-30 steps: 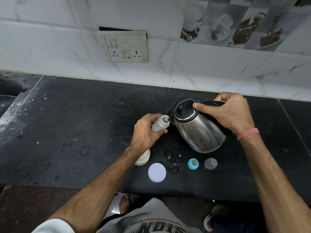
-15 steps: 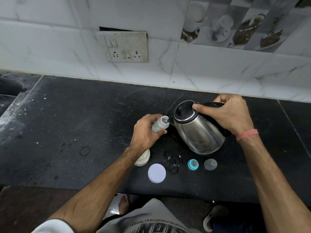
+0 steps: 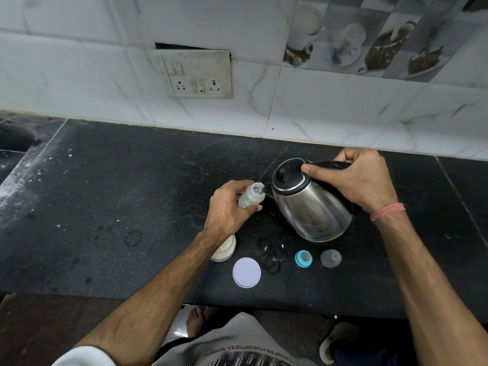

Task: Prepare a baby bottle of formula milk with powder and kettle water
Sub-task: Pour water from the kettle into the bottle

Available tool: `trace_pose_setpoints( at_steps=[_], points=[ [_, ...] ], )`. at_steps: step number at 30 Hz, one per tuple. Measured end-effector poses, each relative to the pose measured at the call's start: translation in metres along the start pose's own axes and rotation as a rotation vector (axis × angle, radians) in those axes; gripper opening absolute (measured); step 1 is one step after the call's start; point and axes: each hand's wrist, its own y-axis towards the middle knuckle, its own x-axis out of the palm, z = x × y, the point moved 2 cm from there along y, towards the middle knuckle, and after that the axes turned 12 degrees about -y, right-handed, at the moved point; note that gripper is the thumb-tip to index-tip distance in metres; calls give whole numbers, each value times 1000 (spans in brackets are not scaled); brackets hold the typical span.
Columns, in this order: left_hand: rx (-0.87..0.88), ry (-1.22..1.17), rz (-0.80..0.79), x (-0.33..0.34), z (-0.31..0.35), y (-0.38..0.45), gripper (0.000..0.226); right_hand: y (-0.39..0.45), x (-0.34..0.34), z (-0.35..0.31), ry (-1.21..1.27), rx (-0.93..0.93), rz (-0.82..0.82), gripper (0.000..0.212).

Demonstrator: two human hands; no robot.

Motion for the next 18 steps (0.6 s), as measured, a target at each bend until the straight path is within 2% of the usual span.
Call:
trace_pose_setpoints(
  at_steps=[7,11,18],
  points=[
    [4,-14,5,0,0,0,67,0,2,7,40,18,-21,77],
    [8,-24,6,-1,2,0,66,0,5,13,64,31,-12,85],
    [-4,-67,15,1,7,0,65,0,17,31,239,71,-12,80]
  ],
)
